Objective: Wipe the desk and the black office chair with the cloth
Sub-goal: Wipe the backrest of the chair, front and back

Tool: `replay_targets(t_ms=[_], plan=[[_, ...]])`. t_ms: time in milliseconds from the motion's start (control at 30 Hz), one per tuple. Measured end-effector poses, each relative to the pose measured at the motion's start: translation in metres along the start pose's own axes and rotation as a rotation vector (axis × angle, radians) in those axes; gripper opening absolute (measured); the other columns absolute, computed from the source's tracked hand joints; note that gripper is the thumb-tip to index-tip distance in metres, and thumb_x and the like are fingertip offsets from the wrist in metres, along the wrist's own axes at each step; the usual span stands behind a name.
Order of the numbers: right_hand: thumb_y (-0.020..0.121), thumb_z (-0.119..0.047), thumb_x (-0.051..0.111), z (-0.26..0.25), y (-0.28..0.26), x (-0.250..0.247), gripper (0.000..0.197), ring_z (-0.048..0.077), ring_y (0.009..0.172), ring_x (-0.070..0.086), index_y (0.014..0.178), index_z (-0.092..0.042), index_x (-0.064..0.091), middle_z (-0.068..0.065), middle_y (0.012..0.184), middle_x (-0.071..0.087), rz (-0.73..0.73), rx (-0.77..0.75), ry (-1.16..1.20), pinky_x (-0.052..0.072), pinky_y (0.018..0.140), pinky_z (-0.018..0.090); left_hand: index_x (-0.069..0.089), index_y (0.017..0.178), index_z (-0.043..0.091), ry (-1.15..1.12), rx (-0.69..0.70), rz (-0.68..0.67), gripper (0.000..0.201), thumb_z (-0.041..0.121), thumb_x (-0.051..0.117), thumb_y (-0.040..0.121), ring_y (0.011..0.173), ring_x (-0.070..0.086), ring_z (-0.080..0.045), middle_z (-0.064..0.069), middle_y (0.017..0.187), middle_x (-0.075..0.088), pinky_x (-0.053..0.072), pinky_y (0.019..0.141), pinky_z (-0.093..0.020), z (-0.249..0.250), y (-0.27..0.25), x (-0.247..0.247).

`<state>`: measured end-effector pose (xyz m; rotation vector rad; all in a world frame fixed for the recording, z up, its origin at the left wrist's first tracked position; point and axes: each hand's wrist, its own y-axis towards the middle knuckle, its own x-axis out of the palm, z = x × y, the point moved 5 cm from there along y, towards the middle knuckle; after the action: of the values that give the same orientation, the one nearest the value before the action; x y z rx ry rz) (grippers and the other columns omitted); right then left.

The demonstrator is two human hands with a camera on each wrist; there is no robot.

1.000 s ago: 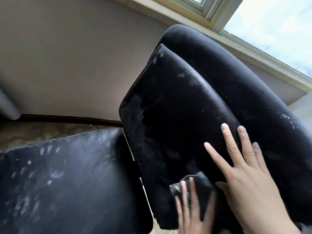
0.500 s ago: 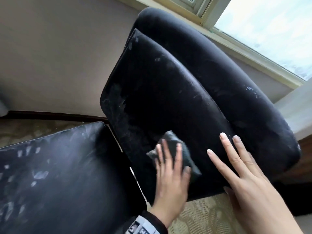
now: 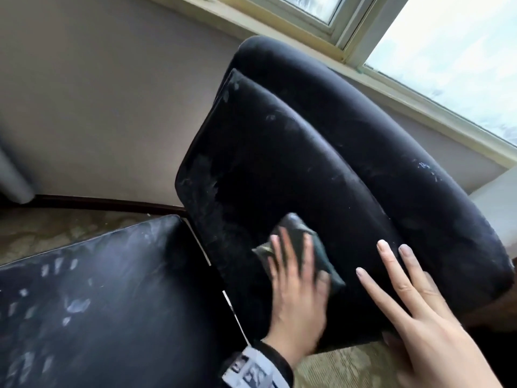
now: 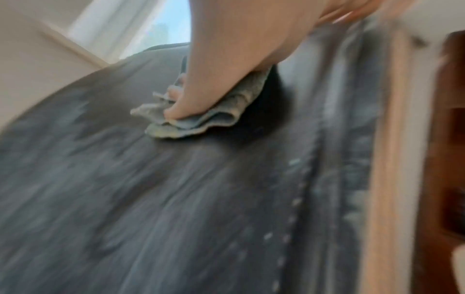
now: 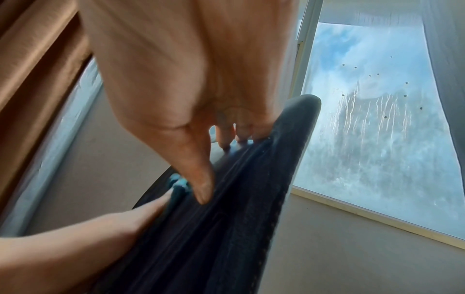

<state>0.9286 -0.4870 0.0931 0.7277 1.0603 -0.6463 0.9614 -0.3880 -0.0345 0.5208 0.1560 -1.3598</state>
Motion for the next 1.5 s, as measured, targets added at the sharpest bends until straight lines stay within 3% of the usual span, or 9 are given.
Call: replay_targets(t_ms=[133, 400, 533, 700, 833, 933, 1033, 1167, 1500], plan=[[0.101, -0.017, 0.015, 0.003, -0.002, 0.005, 0.042, 0.035, 0.137, 0.022, 0.133, -0.013, 0.042, 0.017, 0.145, 0.035, 0.061, -0.034, -0.069, 0.013, 0.111, 0.034, -0.008, 0.151, 0.034, 0.119, 0.274, -0.038, 0.06, 0.056, 0.012, 0.098, 0.146, -0.014, -0.023, -0.002, 0.159, -0.015, -0.005, 0.116, -0.043, 0.005, -0.003, -0.002], [0.076, -0.013, 0.039, -0.022, 0.018, 0.007, 0.049, 0.038, 0.13, 0.038, 0.12, -0.009, 0.06, 0.022, 0.139, 0.045, 0.305, 0.171, -0.004, 0.034, 0.098, 0.046, -0.02, 0.147, 0.038, 0.206, 0.219, -0.046, 0.062, 0.06, 0.011, 0.097, 0.146, -0.018, -0.02, 0.001, 0.158, -0.021, -0.008, 0.118, -0.037, -0.015, 0.058, -0.038], [0.092, -0.007, 0.031, -0.075, 0.047, 0.021, 0.043, 0.028, 0.12, 0.053, 0.102, -0.001, 0.072, 0.016, 0.123, 0.061, 0.528, 0.12, 0.22, 0.046, 0.092, 0.041, -0.029, 0.137, 0.052, 0.193, 0.227, -0.115, 0.065, 0.055, 0.021, 0.095, 0.139, -0.032, -0.008, 0.018, 0.147, -0.039, -0.015, 0.116, -0.026, -0.013, 0.064, -0.05], [0.09, -0.002, 0.027, -0.078, 0.07, 0.064, 0.049, 0.021, 0.131, 0.042, 0.13, -0.01, 0.054, 0.003, 0.141, 0.048, 0.363, 0.178, 0.121, 0.033, 0.105, 0.04, 0.005, 0.14, 0.052, -0.008, 0.272, -0.281, 0.059, 0.018, 0.035, 0.102, 0.137, -0.022, 0.01, 0.035, 0.147, -0.025, 0.001, 0.103, 0.004, -0.012, 0.075, -0.087], [0.097, -0.005, 0.009, -0.063, 0.07, 0.091, 0.049, 0.021, 0.144, 0.013, 0.138, 0.003, 0.036, 0.011, 0.153, 0.023, 0.202, 0.174, -0.092, 0.012, 0.116, 0.035, 0.028, 0.147, 0.035, 0.14, 0.405, -0.288, 0.072, -0.01, 0.041, 0.093, 0.146, -0.005, -0.003, 0.019, 0.158, -0.006, 0.007, 0.115, -0.011, -0.011, 0.089, -0.114], [0.1, -0.006, 0.002, -0.056, 0.075, 0.104, 0.047, 0.023, 0.145, -0.001, 0.145, 0.0, 0.013, 0.011, 0.156, 0.006, 0.123, 0.117, -0.24, 0.0, 0.119, 0.036, 0.042, 0.142, 0.019, 0.326, 0.568, -0.019, 0.075, -0.02, 0.049, 0.079, 0.146, 0.019, -0.015, -0.003, 0.158, 0.02, 0.024, 0.114, -0.021, 0.009, 0.129, -0.156], [0.099, -0.004, -0.001, -0.054, 0.077, 0.106, 0.047, 0.026, 0.145, -0.006, 0.145, 0.005, 0.003, 0.016, 0.156, -0.004, 0.122, 0.086, -0.347, -0.006, 0.119, 0.04, 0.032, 0.147, 0.019, 0.555, 0.599, 0.084, 0.076, -0.003, 0.062, 0.08, 0.146, 0.016, -0.022, -0.006, 0.157, 0.02, 0.029, 0.114, -0.037, 0.058, 0.194, -0.187], [0.099, -0.005, 0.0, -0.054, 0.079, 0.108, 0.048, 0.027, 0.145, -0.007, 0.145, 0.008, 0.002, 0.018, 0.156, -0.006, 0.195, 0.071, -0.348, -0.006, 0.119, 0.041, 0.001, 0.151, 0.034, 0.916, 0.341, -0.292, 0.085, 0.057, 0.053, 0.087, 0.147, -0.009, -0.014, 0.008, 0.16, 0.0, 0.002, 0.119, -0.043, 0.082, 0.263, -0.178], [0.1, -0.011, 0.001, -0.062, 0.095, 0.111, 0.05, 0.028, 0.145, -0.004, 0.142, 0.01, 0.017, 0.018, 0.155, 0.007, 0.234, 0.114, -0.286, 0.002, 0.118, 0.042, 0.007, 0.15, 0.034, 0.966, 0.316, -0.179, 0.078, 0.068, 0.037, 0.086, 0.147, 0.0, -0.015, 0.008, 0.158, 0.009, 0.006, 0.118, -0.047, 0.055, 0.272, -0.186]])
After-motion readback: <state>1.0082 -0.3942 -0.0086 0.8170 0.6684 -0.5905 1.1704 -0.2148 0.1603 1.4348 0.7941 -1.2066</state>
